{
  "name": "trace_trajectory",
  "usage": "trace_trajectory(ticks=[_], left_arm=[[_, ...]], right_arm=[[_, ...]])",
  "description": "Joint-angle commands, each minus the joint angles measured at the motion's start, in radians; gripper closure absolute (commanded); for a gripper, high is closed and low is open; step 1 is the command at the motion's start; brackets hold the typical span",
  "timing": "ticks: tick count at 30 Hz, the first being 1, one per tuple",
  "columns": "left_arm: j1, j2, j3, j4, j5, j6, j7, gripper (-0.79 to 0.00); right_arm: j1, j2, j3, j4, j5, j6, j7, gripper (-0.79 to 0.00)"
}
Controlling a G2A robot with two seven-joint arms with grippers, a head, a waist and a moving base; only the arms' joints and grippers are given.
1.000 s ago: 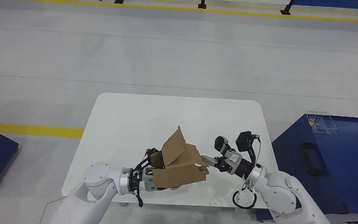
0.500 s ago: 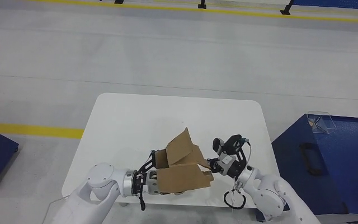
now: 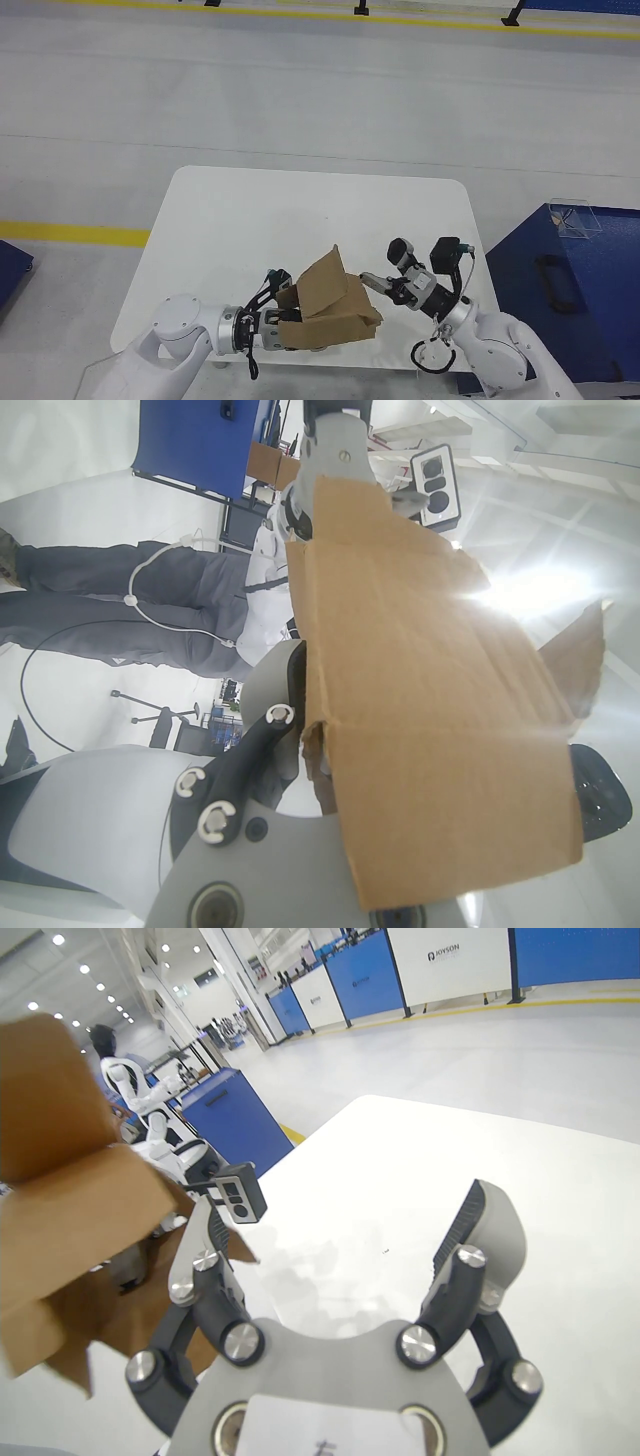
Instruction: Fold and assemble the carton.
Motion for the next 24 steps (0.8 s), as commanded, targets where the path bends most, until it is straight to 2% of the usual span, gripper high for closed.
trace_trajectory(ticks=[1, 5, 14, 19, 24], left_arm=[[0.0, 0.0, 0.0, 0.0, -0.001, 0.0, 0.0, 0.0], [0.004, 0.0, 0.002, -0.002, -0.002, 0.001, 0.009, 0.0], [0.023, 0.002, 0.012, -0.023, 0.018, -0.004, 0.036, 0.0], [0.028, 0.004, 0.012, -0.031, 0.021, -0.009, 0.038, 0.0], [0.029, 0.006, 0.012, -0.037, 0.035, -0.01, 0.045, 0.0]], right_arm=[[-0.032, 0.004, 0.04, -0.025, 0.06, -0.062, 0.01, -0.785], [-0.09, 0.011, 0.079, -0.079, 0.069, -0.125, 0.056, -0.785], [-0.074, 0.002, -0.001, -0.08, -0.095, -0.04, 0.056, -0.785], [-0.053, -0.005, -0.045, -0.06, -0.121, -0.031, 0.05, -0.785], [-0.051, -0.006, -0.039, -0.055, -0.109, -0.036, 0.045, -0.785]])
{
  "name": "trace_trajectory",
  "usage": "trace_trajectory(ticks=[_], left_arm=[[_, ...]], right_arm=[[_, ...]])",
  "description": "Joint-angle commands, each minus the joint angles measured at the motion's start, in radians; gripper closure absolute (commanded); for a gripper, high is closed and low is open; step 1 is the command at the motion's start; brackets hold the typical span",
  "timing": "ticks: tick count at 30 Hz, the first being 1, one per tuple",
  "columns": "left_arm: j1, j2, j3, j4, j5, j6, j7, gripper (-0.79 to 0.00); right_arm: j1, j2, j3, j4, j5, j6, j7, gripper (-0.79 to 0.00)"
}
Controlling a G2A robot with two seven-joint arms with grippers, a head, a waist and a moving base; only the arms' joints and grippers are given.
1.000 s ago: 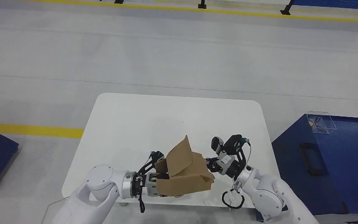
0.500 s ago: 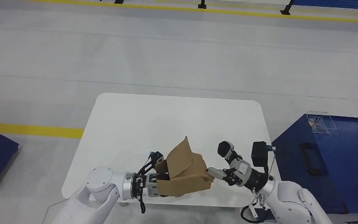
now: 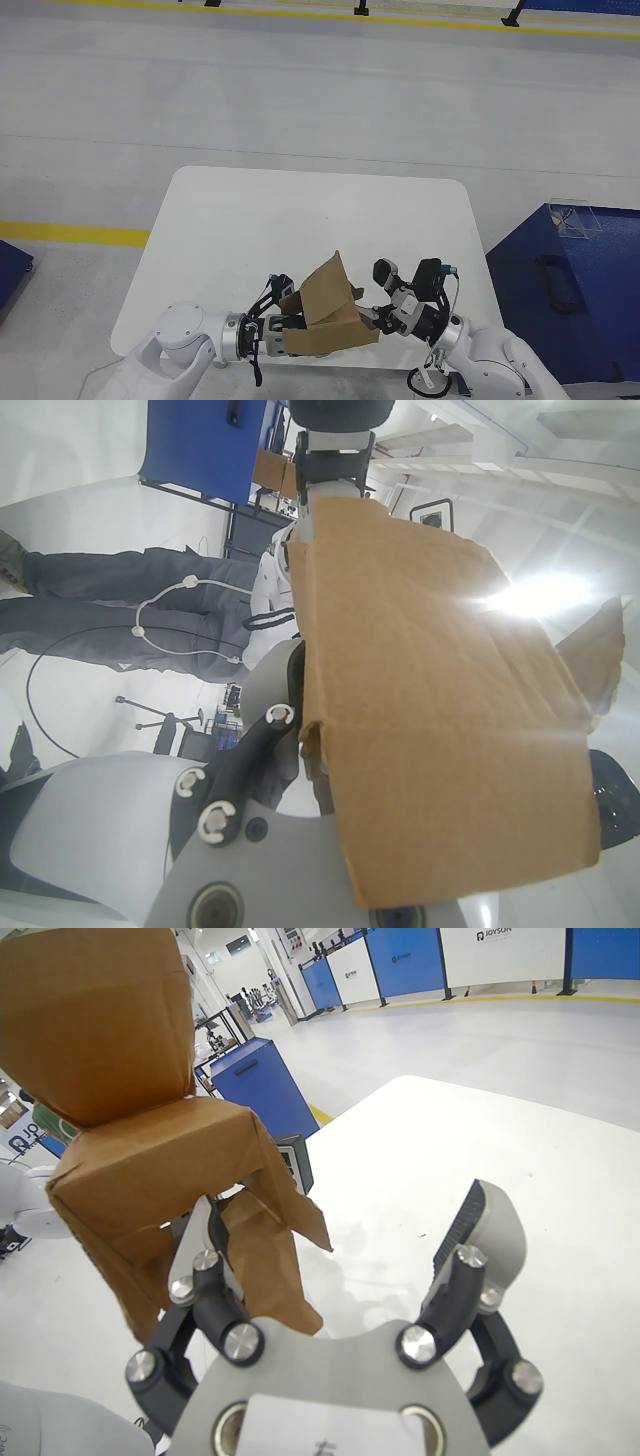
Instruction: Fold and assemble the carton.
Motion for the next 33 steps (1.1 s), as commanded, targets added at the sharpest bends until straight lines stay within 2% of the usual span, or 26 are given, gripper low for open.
trace_trajectory(ticks=[1, 12, 24, 33], left_arm=[[-0.001, 0.0, 0.0, -0.001, 0.005, 0.002, 0.002, 0.0], [0.006, -0.002, 0.004, -0.004, -0.006, -0.001, 0.049, 0.0], [0.006, -0.011, -0.021, 0.022, -0.105, -0.047, 0.138, 0.0], [0.011, -0.015, -0.026, 0.027, -0.146, -0.074, 0.135, 0.0]], right_arm=[[-0.005, 0.0, 0.008, 0.0, 0.018, -0.006, 0.0, -0.785], [-0.025, 0.002, 0.052, 0.005, 0.055, -0.024, -0.003, -0.785], [-0.106, 0.007, 0.188, -0.027, 0.103, -0.042, -0.055, -0.785], [-0.076, 0.002, 0.129, -0.013, 0.087, -0.007, -0.005, -0.785]])
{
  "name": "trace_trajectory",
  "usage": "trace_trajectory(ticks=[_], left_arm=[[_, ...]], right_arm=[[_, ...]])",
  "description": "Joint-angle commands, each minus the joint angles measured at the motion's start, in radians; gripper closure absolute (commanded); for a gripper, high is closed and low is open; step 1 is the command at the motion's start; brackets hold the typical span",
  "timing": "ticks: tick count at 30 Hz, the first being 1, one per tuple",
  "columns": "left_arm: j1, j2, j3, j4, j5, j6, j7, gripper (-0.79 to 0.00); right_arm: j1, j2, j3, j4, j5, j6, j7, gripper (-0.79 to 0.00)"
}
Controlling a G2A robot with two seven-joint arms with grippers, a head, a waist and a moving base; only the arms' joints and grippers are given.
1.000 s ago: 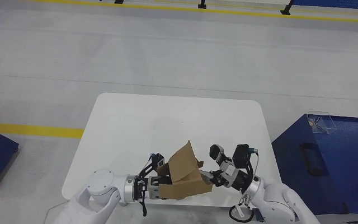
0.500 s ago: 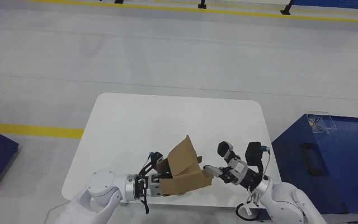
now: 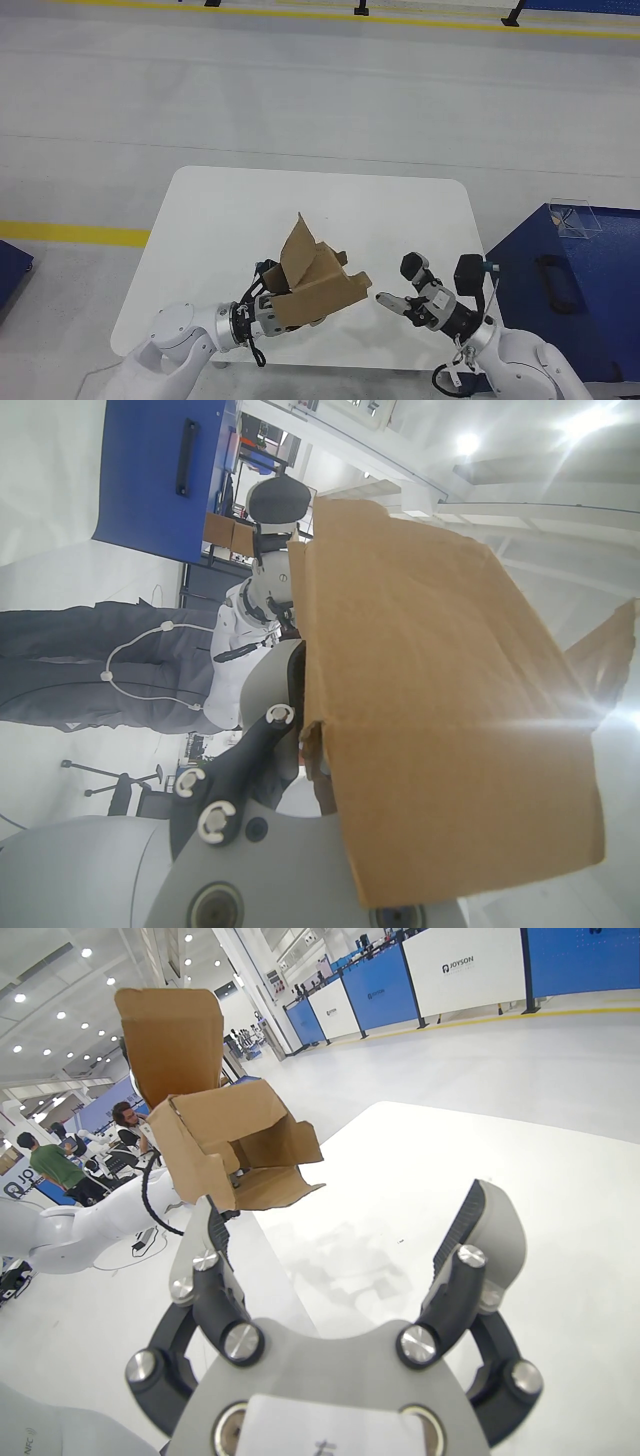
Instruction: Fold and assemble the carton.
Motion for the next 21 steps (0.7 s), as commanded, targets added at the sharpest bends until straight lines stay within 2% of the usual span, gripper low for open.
trace_trajectory(ticks=[1, 9, 21], left_arm=[[-0.002, -0.001, 0.003, 0.002, 0.004, 0.0, -0.003, 0.0], [-0.01, -0.002, 0.005, 0.015, 0.016, -0.028, -0.026, 0.0], [-0.004, -0.001, 0.011, -0.002, 0.095, -0.105, -0.063, 0.0]], right_arm=[[0.017, -0.003, -0.023, 0.006, -0.017, 0.012, -0.002, -0.785], [0.045, -0.008, -0.066, 0.026, -0.028, 0.001, 0.005, -0.785], [0.114, -0.02, -0.128, 0.038, -0.071, 0.06, 0.008, -0.785]])
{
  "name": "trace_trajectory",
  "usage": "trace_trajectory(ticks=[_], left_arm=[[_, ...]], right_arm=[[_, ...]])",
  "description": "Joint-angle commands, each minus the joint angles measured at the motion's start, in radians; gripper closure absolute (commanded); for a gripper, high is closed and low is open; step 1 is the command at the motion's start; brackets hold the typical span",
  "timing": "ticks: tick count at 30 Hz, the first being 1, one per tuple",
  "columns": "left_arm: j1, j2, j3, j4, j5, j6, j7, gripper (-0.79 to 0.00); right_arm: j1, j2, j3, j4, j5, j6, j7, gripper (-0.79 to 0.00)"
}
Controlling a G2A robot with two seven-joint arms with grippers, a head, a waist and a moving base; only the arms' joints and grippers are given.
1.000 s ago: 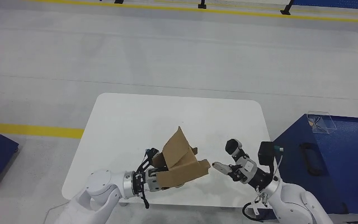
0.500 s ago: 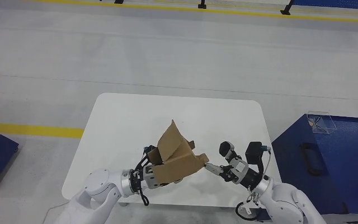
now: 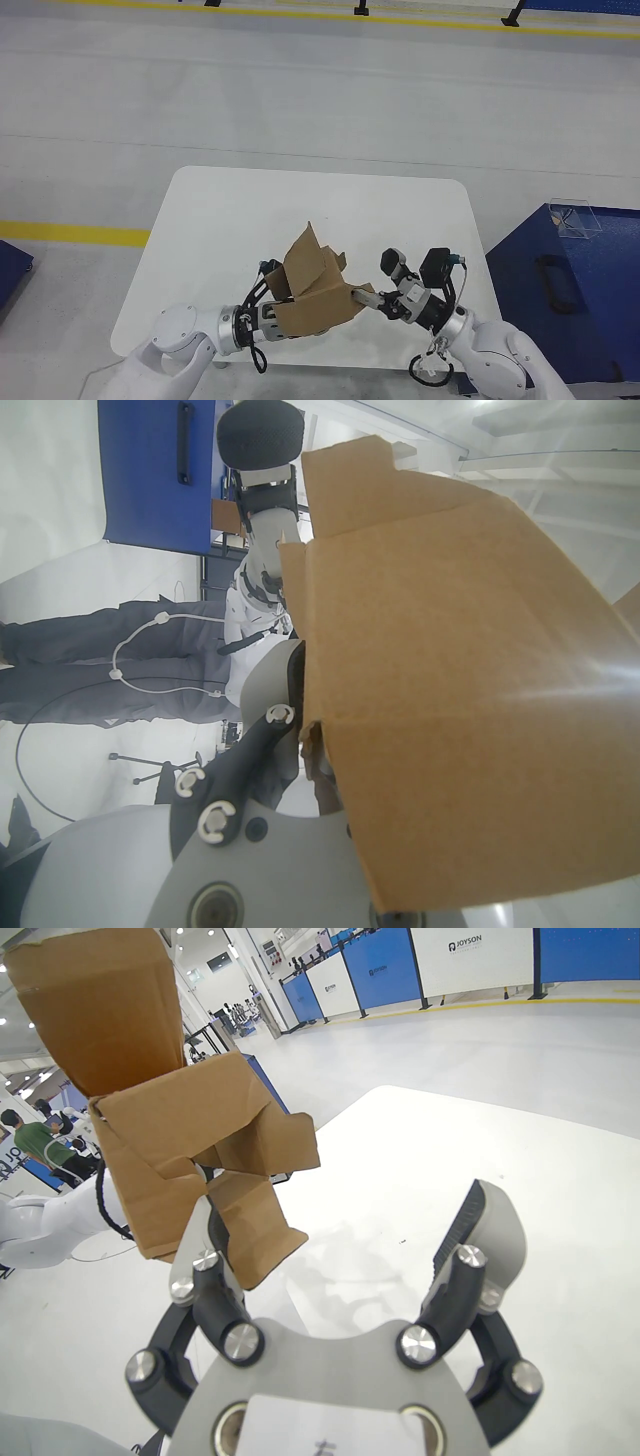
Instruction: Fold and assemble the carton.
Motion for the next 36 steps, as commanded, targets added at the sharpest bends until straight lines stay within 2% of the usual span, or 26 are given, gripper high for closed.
trace_trajectory(ticks=[1, 10, 15, 17, 19, 22, 25, 29, 33, 36], left_arm=[[0.002, 0.0, -0.001, 0.0, 0.005, -0.005, 0.001, 0.0], [0.002, 0.0, -0.001, 0.006, 0.013, -0.01, -0.005, 0.0], [0.0, -0.001, -0.002, 0.008, 0.008, -0.003, 0.001, 0.0], [0.002, -0.001, -0.003, 0.009, 0.009, 0.008, 0.017, 0.0], [0.0, -0.002, 0.0, 0.006, 0.012, 0.015, 0.023, 0.0], [0.0, -0.002, 0.001, 0.007, 0.026, 0.007, 0.03, 0.0], [0.002, -0.002, 0.001, 0.002, 0.036, -0.002, 0.034, 0.0], [0.013, -0.001, -0.001, -0.011, 0.072, -0.026, 0.051, 0.0], [0.023, 0.0, 0.006, -0.023, 0.109, -0.04, 0.042, 0.0], [0.027, 0.001, 0.007, -0.021, 0.117, -0.041, 0.036, 0.0]], right_arm=[[0.003, -0.001, -0.004, 0.002, 0.015, -0.011, 0.007, -0.785], [0.01, -0.005, -0.046, -0.006, -0.008, -0.028, 0.018, -0.785], [0.013, -0.007, -0.028, -0.004, -0.012, -0.007, -0.008, -0.785], [0.015, -0.007, -0.004, -0.006, -0.048, 0.031, -0.03, -0.785], [0.005, -0.009, 0.005, -0.027, -0.173, 0.103, -0.08, -0.785], [-0.005, -0.013, 0.006, -0.042, -0.265, 0.171, -0.15, -0.785], [0.004, -0.018, 0.006, -0.04, -0.316, 0.233, -0.179, -0.785], [0.041, -0.025, -0.024, -0.029, -0.369, 0.294, -0.161, -0.785], [0.089, -0.033, -0.082, -0.015, -0.423, 0.317, -0.094, -0.785], [0.111, -0.039, -0.118, -0.011, -0.402, 0.304, -0.069, -0.785]])
